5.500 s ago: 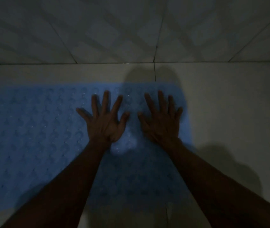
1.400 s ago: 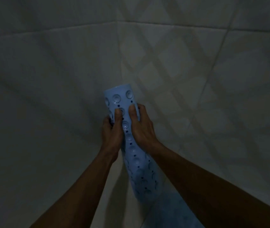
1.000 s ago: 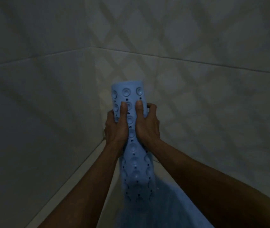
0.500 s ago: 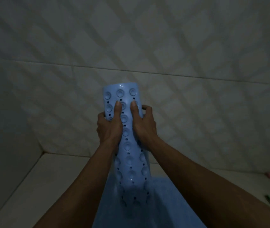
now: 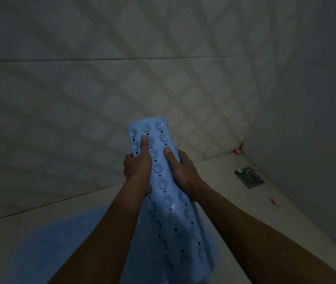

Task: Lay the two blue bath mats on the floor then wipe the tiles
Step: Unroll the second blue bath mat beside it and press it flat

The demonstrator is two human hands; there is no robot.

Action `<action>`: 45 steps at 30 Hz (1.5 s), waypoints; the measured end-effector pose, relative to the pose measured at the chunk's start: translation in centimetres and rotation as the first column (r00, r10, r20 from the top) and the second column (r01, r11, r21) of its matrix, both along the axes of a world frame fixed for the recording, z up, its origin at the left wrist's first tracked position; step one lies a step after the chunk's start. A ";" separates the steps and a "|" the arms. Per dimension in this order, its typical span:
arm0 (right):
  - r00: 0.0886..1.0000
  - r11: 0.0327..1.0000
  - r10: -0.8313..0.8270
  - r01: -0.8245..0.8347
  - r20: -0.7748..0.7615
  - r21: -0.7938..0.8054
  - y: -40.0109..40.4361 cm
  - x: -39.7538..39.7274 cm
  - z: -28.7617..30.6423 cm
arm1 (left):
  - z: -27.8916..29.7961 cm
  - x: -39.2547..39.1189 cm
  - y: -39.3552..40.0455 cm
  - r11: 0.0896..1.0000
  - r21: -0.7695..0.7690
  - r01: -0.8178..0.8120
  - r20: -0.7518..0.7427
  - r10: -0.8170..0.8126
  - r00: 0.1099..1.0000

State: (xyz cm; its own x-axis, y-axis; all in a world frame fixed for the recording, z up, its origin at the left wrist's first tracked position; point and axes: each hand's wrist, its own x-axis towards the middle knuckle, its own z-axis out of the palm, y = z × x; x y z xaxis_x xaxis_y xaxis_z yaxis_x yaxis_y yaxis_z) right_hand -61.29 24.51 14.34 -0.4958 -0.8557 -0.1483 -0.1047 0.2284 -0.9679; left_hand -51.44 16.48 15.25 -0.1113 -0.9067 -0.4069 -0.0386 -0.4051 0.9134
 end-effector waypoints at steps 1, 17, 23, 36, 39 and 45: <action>0.999 0.999 -0.034 0.034 0.017 0.019 0.9 -1.0 -0.6 | -0.3 -1.0 0.7 0.999 0.016 0.028 0.018 -0.029 0.999; 0.972 0.982 -0.139 0.112 0.187 0.149 10.9 -14.2 -8.5 | -8.9 -12.2 16.2 0.978 -0.121 0.170 0.229 -0.139 0.963; 0.953 0.974 -0.038 -0.032 0.300 0.225 15.2 -14.8 -10.5 | -8.8 -12.3 22.6 0.995 -0.094 0.038 0.346 -0.003 0.938; 0.920 0.955 0.199 -0.260 0.338 0.145 22.2 -9.2 -14.2 | -12.6 -6.0 30.3 0.997 -0.036 -0.070 0.235 0.076 0.969; 0.950 0.956 0.183 -0.232 0.251 0.181 23.3 -6.5 -14.7 | -14.5 -3.7 31.0 0.995 -0.041 -0.090 0.221 0.097 0.970; 0.982 0.952 0.122 -0.157 0.145 0.263 26.7 -1.5 -16.9 | -17.6 0.8 32.4 0.998 -0.033 -0.052 0.124 0.056 0.991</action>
